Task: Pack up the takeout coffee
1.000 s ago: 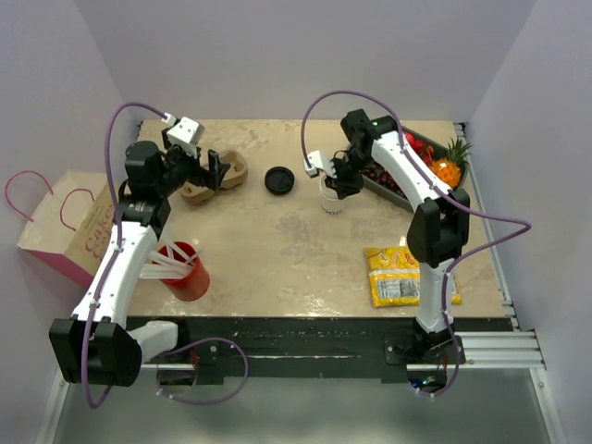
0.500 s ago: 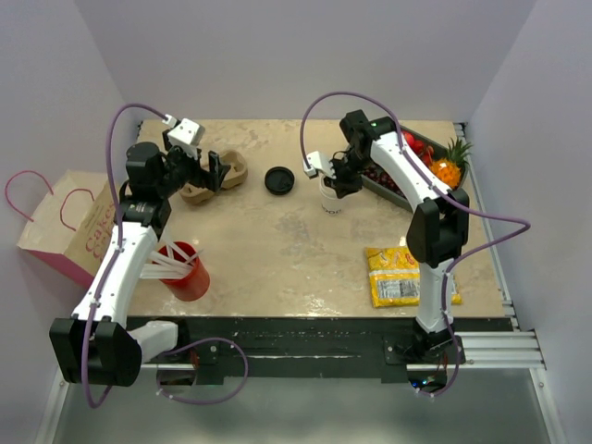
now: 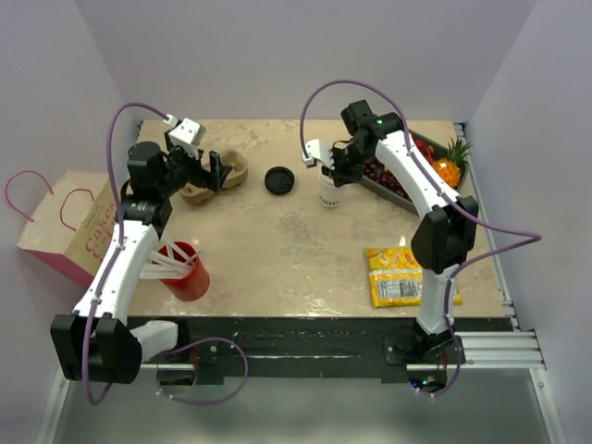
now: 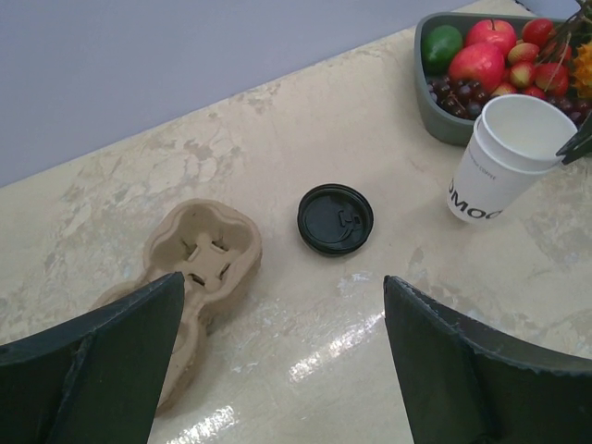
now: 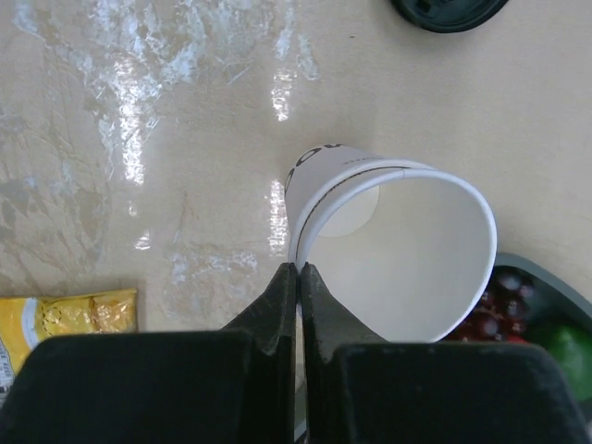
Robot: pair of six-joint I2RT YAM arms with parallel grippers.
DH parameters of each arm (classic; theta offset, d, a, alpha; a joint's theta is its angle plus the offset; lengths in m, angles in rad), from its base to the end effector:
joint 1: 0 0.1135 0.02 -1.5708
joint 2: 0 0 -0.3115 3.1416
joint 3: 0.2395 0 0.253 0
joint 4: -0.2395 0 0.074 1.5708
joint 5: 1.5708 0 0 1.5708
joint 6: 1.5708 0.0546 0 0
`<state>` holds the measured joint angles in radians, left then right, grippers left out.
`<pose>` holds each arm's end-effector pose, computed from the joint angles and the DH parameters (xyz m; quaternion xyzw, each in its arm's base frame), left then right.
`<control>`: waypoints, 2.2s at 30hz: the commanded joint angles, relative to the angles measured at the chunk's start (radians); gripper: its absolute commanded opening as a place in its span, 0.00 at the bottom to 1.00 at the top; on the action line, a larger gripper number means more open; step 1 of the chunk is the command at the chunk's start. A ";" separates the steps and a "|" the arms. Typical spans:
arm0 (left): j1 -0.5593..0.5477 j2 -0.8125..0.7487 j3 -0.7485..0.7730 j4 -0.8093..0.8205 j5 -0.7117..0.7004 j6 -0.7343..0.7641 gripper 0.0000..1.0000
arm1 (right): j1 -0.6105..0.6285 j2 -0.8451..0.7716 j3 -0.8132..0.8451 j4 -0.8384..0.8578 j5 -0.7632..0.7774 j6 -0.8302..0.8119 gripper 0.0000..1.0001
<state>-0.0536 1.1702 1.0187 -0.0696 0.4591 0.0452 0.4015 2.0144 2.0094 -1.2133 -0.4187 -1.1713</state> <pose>0.2688 -0.0387 0.3956 0.1795 0.7524 -0.1802 0.6076 0.3987 0.1934 0.3374 -0.7074 0.6545 0.1252 0.2358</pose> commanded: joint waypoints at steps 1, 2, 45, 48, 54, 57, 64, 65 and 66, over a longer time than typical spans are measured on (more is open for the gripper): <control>0.005 0.016 0.006 0.042 0.035 -0.011 0.92 | 0.025 -0.100 0.003 0.064 0.060 0.047 0.00; 0.005 0.017 0.004 0.044 0.036 -0.013 0.92 | 0.028 -0.130 -0.015 0.089 0.069 0.068 0.00; -0.296 0.554 0.303 0.281 -0.056 -0.662 0.92 | 0.046 -0.161 -0.080 0.178 0.235 0.323 0.00; -0.325 0.624 0.322 0.319 -0.045 -0.697 0.93 | 0.040 -0.190 -0.087 0.244 0.212 0.387 0.00; -0.385 0.761 0.337 0.407 0.023 -0.762 0.92 | 0.042 -0.166 -0.072 0.227 0.267 0.377 0.00; -0.400 0.758 0.354 0.409 0.020 -0.768 0.90 | 0.042 -0.181 -0.009 0.219 0.268 0.378 0.00; -0.316 0.608 0.420 0.292 -0.068 -0.671 0.90 | 0.069 -0.253 0.152 0.123 0.112 0.290 0.00; -0.305 0.585 0.426 0.274 -0.076 -0.642 0.91 | 0.086 -0.269 0.120 0.110 0.103 0.262 0.00; -0.296 0.539 0.431 0.234 -0.083 -0.610 0.91 | 0.106 -0.285 0.091 0.085 0.098 0.230 0.00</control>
<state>-0.4152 1.8980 1.3689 0.1993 0.4301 -0.6670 0.4519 1.8496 2.1040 -1.0405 -0.2207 -0.8349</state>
